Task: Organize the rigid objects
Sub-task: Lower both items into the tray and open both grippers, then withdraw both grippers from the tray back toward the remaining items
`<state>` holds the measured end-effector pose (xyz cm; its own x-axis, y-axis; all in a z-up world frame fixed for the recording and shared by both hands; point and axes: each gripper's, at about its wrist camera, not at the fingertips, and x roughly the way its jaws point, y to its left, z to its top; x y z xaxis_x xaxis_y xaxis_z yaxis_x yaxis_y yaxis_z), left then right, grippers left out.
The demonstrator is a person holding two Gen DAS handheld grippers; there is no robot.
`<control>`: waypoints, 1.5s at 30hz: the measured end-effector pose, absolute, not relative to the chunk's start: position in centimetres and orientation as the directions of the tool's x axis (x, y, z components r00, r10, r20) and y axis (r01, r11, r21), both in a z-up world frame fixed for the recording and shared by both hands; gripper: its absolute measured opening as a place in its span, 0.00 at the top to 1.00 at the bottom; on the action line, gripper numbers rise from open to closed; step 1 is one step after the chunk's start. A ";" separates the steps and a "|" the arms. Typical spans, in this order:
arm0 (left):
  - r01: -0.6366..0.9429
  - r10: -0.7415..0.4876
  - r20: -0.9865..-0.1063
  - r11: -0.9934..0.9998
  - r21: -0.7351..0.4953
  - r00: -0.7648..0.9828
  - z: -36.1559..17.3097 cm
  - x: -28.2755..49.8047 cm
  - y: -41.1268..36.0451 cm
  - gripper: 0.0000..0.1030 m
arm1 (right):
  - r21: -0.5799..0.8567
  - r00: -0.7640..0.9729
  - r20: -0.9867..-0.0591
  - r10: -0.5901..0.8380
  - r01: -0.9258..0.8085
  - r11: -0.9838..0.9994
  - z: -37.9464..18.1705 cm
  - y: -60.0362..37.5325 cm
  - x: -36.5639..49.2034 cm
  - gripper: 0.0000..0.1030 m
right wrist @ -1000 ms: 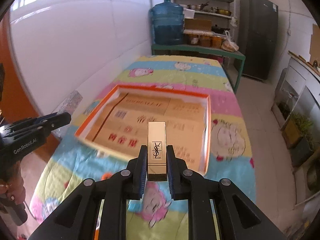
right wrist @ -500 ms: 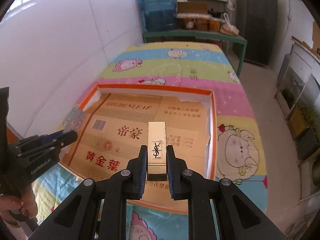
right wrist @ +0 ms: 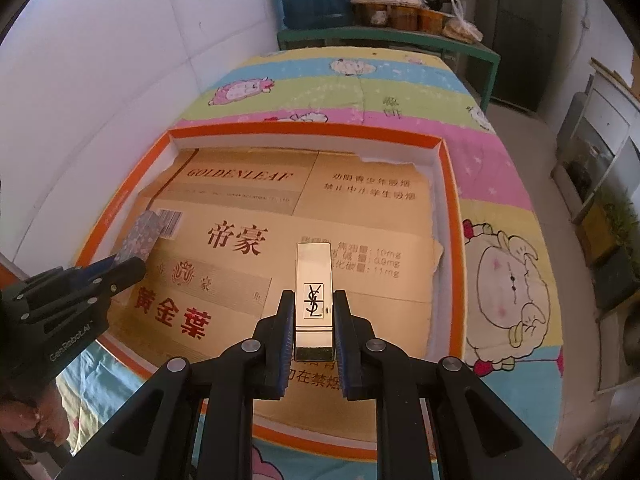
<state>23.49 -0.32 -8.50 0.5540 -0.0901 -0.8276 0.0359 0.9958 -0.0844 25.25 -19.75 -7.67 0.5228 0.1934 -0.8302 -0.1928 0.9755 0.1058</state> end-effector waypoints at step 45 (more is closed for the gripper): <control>0.100 -0.089 -0.668 0.995 -0.022 0.738 -1.1 12.7 -0.3 0.34 | 0.086 0.663 -0.734 0.146 -0.122 0.989 -3.0 -19.0 13.2 0.47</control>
<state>12.74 -0.26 -1.13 0.7384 -0.0891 -0.6684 0.1001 0.9947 -0.0220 13.24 -18.97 -3.04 0.6632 0.1459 -0.7341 -0.1219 0.9888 0.0864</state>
